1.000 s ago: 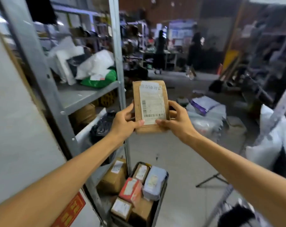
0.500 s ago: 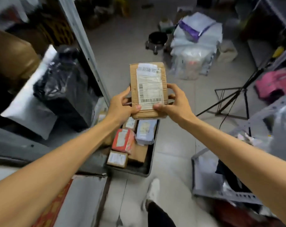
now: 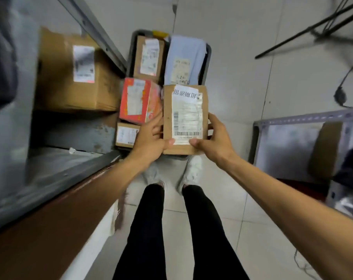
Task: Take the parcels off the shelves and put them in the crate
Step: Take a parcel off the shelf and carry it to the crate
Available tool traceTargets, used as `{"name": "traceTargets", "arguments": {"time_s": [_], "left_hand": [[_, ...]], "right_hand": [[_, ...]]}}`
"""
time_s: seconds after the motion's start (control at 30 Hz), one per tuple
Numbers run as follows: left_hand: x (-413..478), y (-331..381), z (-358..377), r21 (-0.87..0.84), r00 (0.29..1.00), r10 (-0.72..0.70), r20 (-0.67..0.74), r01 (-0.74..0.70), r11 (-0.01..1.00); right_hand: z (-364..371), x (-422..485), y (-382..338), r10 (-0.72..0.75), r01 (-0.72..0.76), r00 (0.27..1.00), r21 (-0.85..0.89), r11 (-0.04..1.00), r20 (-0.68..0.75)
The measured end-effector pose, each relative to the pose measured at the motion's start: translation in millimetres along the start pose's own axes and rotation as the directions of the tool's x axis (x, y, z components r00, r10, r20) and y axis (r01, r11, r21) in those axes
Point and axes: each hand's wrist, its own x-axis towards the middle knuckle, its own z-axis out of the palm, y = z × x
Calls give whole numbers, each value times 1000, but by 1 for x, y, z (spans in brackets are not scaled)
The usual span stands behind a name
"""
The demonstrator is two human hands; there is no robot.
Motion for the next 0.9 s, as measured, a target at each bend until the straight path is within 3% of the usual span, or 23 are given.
{"name": "traceTargets", "arguments": {"time_s": [0.23, 0.5, 0.57, 0.63, 0.73, 0.8, 0.9], "left_hand": [[48, -108, -2, -122, 980, -196, -22, 191, 974], [89, -191, -3, -171, 931, -363, -43, 351, 921], [102, -200, -8, -110, 915, -392, -93, 381, 918], [114, -206, -15, 64, 902, -402, -158, 415, 907], [122, -211, -28, 335, 859, -417, -299, 503, 797], [126, -211, -35, 427, 871, -382, -310, 487, 762], [135, -205, -41, 481, 924, -292, -247, 378, 791]], "right_hand": [[46, 65, 81, 100, -85, 989, -135, 987, 110], [80, 148, 122, 59, 109, 915, -384, 917, 399], [88, 167, 125, 69, 182, 878, -462, 868, 474], [97, 181, 130, 102, 249, 840, -546, 800, 534], [108, 195, 138, 142, 304, 807, -608, 733, 573], [113, 204, 138, 144, 328, 794, -616, 717, 591], [120, 216, 139, 177, 349, 768, -635, 689, 615]]}}
